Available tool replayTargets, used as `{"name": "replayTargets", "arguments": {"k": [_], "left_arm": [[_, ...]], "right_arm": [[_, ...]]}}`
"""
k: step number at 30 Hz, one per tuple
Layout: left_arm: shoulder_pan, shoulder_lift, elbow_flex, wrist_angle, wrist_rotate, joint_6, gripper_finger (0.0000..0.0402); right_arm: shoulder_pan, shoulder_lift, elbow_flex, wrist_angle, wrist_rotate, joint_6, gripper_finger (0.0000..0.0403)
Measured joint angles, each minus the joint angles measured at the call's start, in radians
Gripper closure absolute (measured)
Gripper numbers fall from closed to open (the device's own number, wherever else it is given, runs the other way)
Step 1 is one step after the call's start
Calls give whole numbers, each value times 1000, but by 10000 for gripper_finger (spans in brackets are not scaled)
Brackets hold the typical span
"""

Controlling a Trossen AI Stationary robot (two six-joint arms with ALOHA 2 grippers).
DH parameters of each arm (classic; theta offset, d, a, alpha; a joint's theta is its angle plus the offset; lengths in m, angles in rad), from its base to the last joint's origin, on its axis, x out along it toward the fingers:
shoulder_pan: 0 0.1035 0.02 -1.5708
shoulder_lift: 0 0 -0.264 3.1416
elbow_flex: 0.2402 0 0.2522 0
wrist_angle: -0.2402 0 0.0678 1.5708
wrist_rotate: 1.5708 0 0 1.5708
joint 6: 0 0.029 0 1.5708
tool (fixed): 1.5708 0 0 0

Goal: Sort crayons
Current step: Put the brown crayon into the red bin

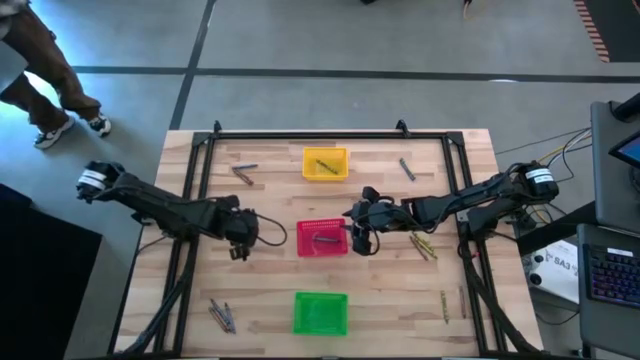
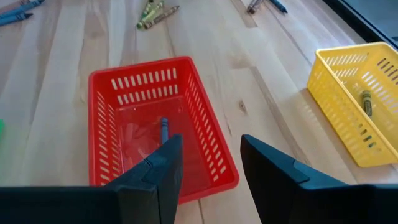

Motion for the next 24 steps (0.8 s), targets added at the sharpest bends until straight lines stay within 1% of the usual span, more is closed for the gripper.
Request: {"name": "replayTargets", "arguments": {"k": [5,17,21,24], "left_arm": [[0,68,-6,35,7,3,276],[-1,267,3,35,5,32,276],[-2,305,7,42,-10,37,277],[-2,313,16,42,-10,44,288]], "right_arm": [[0,0,0,-6,0,0,249],[0,0,0,-6,0,0,249],[0,0,0,-6,-4,0,249],[0,0,0,-6,-25,0,250]]}}
